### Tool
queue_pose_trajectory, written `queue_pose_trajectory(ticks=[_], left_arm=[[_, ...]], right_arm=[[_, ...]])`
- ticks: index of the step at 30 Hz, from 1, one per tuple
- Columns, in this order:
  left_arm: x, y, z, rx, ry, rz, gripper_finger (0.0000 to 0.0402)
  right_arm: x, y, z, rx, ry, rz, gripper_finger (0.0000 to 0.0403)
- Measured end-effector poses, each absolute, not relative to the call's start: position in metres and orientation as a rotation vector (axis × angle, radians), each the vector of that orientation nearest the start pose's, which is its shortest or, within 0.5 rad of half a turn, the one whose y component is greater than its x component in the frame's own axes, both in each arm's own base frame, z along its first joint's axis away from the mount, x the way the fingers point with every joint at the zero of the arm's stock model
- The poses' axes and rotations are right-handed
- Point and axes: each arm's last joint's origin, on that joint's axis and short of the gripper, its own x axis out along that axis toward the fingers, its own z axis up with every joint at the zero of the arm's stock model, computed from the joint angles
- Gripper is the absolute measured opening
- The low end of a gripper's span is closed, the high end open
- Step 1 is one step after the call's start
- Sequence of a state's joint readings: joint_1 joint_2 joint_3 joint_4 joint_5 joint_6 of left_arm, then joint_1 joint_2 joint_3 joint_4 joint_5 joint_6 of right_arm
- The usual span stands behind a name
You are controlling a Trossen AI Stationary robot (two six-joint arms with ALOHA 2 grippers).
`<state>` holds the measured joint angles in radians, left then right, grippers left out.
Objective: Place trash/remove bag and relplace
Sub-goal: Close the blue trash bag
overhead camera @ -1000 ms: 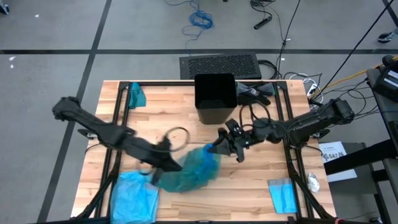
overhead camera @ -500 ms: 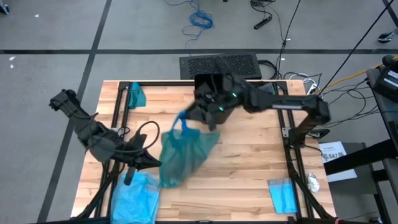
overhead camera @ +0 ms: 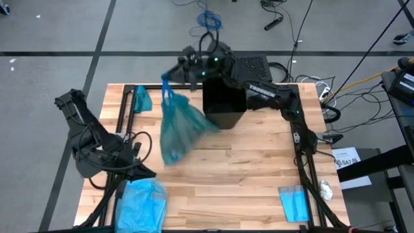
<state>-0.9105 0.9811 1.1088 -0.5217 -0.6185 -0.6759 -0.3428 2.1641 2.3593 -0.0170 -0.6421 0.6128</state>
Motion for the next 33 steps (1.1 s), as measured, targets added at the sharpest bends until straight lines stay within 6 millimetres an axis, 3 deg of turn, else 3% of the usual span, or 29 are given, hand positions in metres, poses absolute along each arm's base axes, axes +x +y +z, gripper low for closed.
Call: queue_pose_trajectory(ticks=[5,9,11,14,19,21,23,26,33], left_arm=[[0.125,-0.143,0.376,-0.352,0.349,-0.116,0.0],[0.12,-0.137,0.368,-0.342,0.389,-0.017,0.0],[0.118,-0.133,0.361,-0.333,0.427,0.039,0.0],[0.115,-0.127,0.355,-0.32,0.453,0.118,0.0],[0.113,-0.124,0.352,-0.3,0.458,0.158,0.0],[0.114,-0.124,0.349,-0.298,0.462,0.157,0.0],[0.114,-0.126,0.345,-0.303,0.483,0.138,0.0],[0.116,-0.129,0.333,-0.281,0.535,0.119,0.0],[0.134,-0.123,0.286,-0.137,0.562,0.216,0.0]], right_arm=[[0.455,-0.185,0.443,0.605,-0.175,0.338,0.0],[0.446,-0.181,0.458,0.584,-0.174,0.423,0.0],[0.451,-0.162,0.458,0.608,-0.1,0.506,0.0],[0.467,-0.116,0.442,0.67,0.109,0.611,0.0],[0.489,-0.048,0.379,0.672,0.467,0.6,0.0],[0.499,-0.032,0.357,0.691,0.504,0.618,0.0],[0.508,-0.022,0.348,0.719,0.471,0.645,0.0],[0.512,-0.022,0.357,0.737,0.353,0.666,0.0],[0.509,-0.063,0.369,0.805,0.228,0.601,0.0]])
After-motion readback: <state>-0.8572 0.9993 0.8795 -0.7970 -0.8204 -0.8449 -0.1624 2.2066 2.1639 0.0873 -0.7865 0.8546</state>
